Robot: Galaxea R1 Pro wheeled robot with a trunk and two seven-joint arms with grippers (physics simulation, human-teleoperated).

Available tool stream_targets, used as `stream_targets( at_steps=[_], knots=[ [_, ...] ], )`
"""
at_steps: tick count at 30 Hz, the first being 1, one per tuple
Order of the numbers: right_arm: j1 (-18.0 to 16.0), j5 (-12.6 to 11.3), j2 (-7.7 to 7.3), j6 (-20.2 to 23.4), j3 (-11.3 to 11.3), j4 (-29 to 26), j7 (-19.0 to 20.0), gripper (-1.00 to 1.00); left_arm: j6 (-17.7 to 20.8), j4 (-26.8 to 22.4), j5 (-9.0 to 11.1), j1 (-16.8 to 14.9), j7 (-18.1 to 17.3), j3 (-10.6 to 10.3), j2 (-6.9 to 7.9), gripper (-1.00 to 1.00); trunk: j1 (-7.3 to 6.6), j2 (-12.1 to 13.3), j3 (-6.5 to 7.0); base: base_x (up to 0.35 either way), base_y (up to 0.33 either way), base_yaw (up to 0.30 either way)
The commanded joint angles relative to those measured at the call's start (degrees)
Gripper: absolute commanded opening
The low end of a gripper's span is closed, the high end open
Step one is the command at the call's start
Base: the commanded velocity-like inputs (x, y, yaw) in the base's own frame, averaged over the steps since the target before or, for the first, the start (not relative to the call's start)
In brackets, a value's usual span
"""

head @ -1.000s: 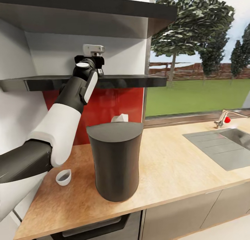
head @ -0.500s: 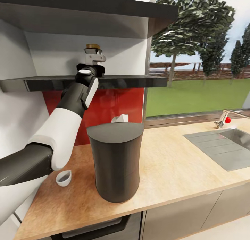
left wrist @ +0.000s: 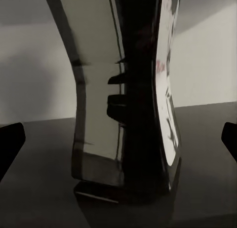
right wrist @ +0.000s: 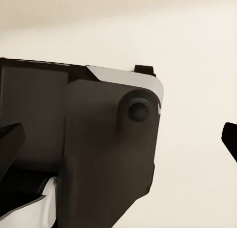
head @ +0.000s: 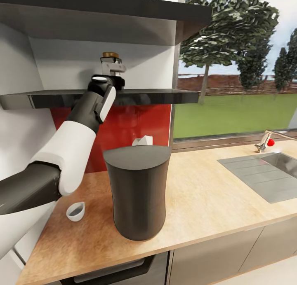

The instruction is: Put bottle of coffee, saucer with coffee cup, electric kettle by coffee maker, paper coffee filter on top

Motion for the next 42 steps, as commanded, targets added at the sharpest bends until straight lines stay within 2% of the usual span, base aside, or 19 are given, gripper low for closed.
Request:
stream_targets(
  at_steps=[1, 8, 15, 16, 29, 37, 40, 42],
  knots=[
    [0.0, -0.6, -0.02, 0.2, 0.5, 0.0, 0.1, 1.0, 0.7, 0.3, 0.1, -0.4, 0.2, 0.0, 0.03, 1.0, 0.03, -0.1, -0.07, 0.0, 0.0, 0.0],
    [0.0, -0.6, -0.1, 0.2, 0.5, 0.0, 0.1, 1.0, 2.9, 2.5, 2.4, -2.6, 0.1, 1.0, 0.12, 1.0, 0.03, -0.1, -0.07, 0.0, 0.0, 0.0],
    [0.0, -0.6, -0.13, 0.1, 0.5, 0.0, 0.0, 1.0, 2.6, 4.8, 4.1, -4.9, 0.1, 1.2, 0.18, 1.0, 0.03, -0.1, -0.07, 0.0, 0.0, 0.0],
    [0.0, -0.6, -0.13, 0.1, 0.5, 0.0, 0.0, 1.0, 2.6, 16.5, 4.2, -12.5, 0.1, 1.2, 0.2, 1.0, 0.03, -0.1, -0.07, 0.0, 0.0, 0.0],
    [0.0, -0.6, -0.19, 0.1, 0.5, 0.0, 0.0, 1.0, 0.0, 16.6, 4.3, -12.4, 0.1, 1.3, 0.24, 1.0, 0.03, -0.1, -0.07, 0.0, 0.0, 0.0],
    [0.0, -0.6, -0.22, 0.1, 0.5, 0.1, 0.0, 1.0, -1.2, 16.0, 4.2, -12.0, 0.1, 3.6, 0.24, 1.0, 0.03, -0.1, -0.07, 0.0, 0.0, 0.0],
    [0.0, -0.6, -0.27, 0.1, 0.5, 0.1, 0.0, 1.0, -1.9, 15.8, 4.2, -11.9, 0.2, 3.7, 0.24, 1.0, 0.03, -0.1, -0.07, 0.0, 0.0, 0.0],
    [0.0, -0.6, -0.37, 0.2, 0.5, 0.2, 0.0, 1.0, -4.3, 15.8, 4.2, -11.8, 0.2, 3.6, 0.24, 1.0, 0.03, -0.1, -0.07, 0.0, 0.0, 0.0]
  ],
)
